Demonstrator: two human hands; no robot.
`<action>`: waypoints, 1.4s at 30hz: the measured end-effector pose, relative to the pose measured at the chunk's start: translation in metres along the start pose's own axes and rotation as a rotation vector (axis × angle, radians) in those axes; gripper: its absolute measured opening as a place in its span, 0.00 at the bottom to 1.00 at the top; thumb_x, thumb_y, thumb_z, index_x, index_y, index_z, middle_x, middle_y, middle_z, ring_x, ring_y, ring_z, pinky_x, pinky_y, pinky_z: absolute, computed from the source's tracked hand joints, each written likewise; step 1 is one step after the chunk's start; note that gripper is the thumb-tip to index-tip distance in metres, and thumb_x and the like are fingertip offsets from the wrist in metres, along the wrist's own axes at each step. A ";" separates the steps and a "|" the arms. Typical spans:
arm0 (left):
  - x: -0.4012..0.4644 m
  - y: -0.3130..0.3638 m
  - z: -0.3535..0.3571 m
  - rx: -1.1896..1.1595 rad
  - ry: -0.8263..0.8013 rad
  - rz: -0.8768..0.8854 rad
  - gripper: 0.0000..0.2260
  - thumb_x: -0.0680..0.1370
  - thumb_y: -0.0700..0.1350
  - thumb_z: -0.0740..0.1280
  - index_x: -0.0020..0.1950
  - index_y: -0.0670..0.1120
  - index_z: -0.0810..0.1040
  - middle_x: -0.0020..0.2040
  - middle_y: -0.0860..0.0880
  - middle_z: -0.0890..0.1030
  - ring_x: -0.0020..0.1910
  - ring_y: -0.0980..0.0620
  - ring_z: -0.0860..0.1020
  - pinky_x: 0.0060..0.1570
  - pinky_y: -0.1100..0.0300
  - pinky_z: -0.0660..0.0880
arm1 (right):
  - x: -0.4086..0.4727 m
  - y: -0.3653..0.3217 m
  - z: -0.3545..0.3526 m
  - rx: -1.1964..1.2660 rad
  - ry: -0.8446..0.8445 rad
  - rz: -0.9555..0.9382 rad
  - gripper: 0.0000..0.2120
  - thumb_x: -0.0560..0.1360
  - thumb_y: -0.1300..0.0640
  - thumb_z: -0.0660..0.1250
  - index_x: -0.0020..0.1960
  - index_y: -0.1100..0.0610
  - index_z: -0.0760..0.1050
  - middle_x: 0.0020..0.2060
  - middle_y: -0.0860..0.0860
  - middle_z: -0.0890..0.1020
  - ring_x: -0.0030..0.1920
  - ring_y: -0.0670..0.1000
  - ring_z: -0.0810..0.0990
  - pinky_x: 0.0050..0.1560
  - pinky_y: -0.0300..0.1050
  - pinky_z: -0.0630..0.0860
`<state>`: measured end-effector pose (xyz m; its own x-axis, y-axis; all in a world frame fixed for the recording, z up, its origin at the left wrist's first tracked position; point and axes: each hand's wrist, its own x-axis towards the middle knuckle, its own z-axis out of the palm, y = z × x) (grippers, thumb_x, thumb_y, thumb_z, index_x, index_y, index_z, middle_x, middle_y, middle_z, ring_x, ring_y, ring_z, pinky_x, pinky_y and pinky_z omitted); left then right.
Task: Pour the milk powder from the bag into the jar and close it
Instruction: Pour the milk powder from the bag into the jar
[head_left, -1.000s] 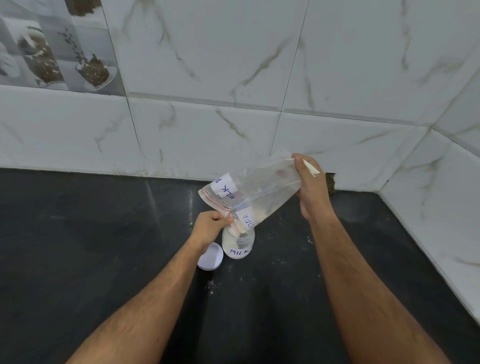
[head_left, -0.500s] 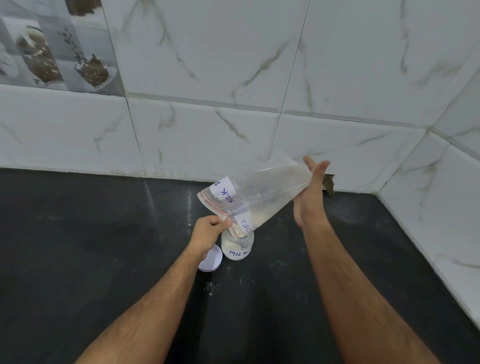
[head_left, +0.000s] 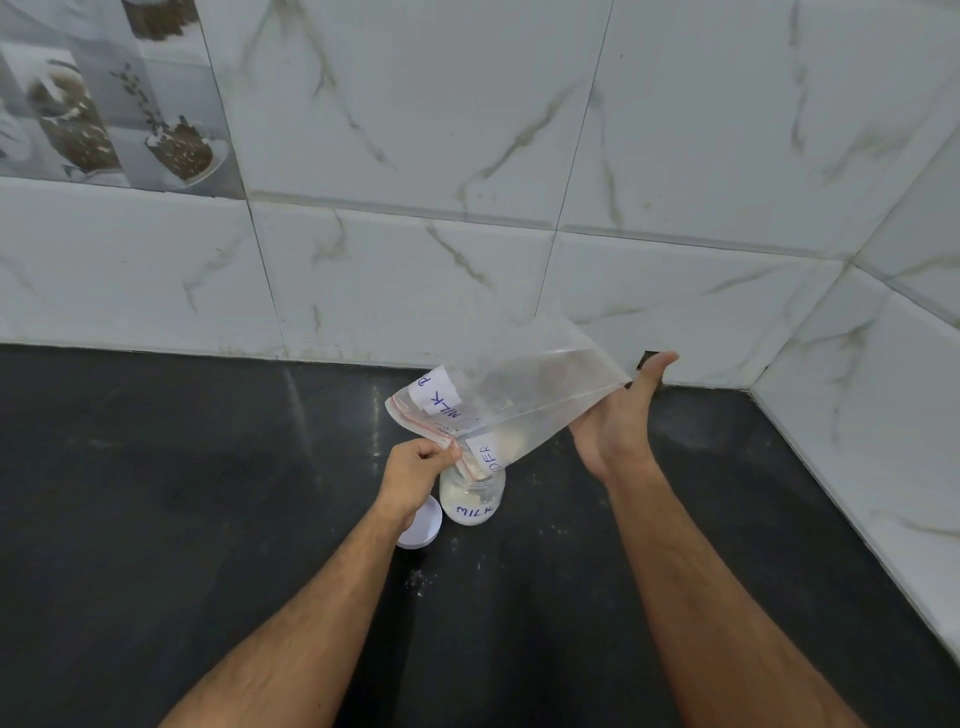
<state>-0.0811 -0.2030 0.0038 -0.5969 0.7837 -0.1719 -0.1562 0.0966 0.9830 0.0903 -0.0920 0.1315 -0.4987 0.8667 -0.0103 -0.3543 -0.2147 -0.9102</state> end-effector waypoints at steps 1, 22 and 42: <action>0.000 0.000 0.000 -0.002 0.001 -0.001 0.08 0.76 0.39 0.72 0.44 0.33 0.83 0.46 0.38 0.86 0.45 0.49 0.83 0.51 0.56 0.79 | -0.001 0.003 0.001 0.008 0.017 -0.011 0.50 0.71 0.24 0.33 0.72 0.53 0.73 0.66 0.53 0.79 0.69 0.53 0.75 0.74 0.54 0.66; -0.013 0.017 0.003 -0.069 -0.054 -0.199 0.10 0.80 0.43 0.67 0.39 0.45 0.78 0.23 0.57 0.75 0.20 0.62 0.66 0.25 0.66 0.60 | -0.018 0.018 0.031 -0.474 -0.177 -0.125 0.15 0.81 0.44 0.61 0.62 0.51 0.77 0.56 0.46 0.85 0.59 0.43 0.82 0.59 0.42 0.79; -0.007 0.000 0.012 -0.261 0.069 -0.178 0.11 0.79 0.39 0.69 0.57 0.33 0.80 0.49 0.42 0.85 0.40 0.56 0.83 0.34 0.69 0.77 | -0.023 0.058 0.037 -0.321 -0.213 0.007 0.29 0.77 0.32 0.37 0.59 0.41 0.72 0.49 0.35 0.85 0.51 0.32 0.81 0.57 0.37 0.78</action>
<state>-0.0673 -0.2010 0.0060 -0.5924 0.7245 -0.3523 -0.4544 0.0606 0.8887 0.0519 -0.1410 0.0946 -0.6654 0.7454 0.0389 -0.1013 -0.0385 -0.9941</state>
